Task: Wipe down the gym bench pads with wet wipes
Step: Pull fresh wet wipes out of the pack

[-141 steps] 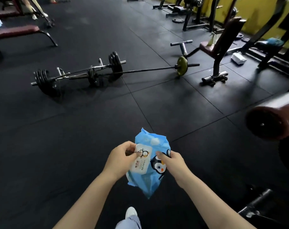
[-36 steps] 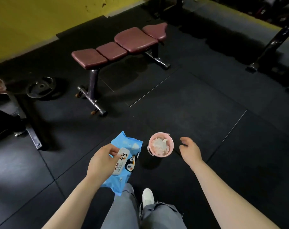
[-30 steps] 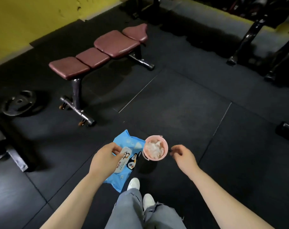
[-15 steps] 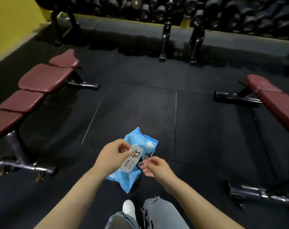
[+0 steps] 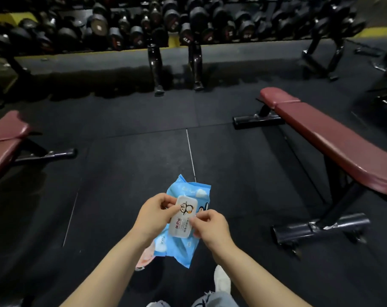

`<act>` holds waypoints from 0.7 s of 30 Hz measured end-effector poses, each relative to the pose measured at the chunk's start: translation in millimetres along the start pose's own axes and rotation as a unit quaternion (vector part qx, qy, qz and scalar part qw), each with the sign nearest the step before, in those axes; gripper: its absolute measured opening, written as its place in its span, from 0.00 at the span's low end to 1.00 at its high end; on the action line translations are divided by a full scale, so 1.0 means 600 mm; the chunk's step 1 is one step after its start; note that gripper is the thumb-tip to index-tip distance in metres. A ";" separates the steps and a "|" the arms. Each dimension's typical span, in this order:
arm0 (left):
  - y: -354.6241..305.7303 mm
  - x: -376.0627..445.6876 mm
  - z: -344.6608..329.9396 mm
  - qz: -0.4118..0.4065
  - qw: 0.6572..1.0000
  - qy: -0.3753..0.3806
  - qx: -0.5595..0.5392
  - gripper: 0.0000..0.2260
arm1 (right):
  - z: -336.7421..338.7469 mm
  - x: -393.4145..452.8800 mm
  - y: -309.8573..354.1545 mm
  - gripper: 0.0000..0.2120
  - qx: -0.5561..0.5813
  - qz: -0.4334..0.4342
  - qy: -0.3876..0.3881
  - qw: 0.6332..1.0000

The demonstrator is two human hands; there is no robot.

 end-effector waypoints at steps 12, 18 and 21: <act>-0.093 0.067 -0.199 -0.001 0.999 -0.035 -0.010 0.03 | 0.206 0.099 0.049 0.07 0.065 -0.031 0.108 0.992; -0.128 0.062 -0.254 -0.045 0.999 0.004 0.023 0.19 | 0.228 0.104 0.068 0.09 0.118 -0.038 0.151 0.981; -0.139 0.052 -0.269 -0.076 0.995 0.049 0.040 0.40 | 0.226 0.103 0.070 0.18 0.167 -0.041 0.175 0.969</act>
Point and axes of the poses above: each hand's wrist, its own x-axis towards the middle knuckle, its own z-axis out of the back of the hand, y = z × x, the point moved 5 cm from there along x, towards the middle knuckle, and after that the axes turned 4 degrees about -z, right-handed, at the moved point
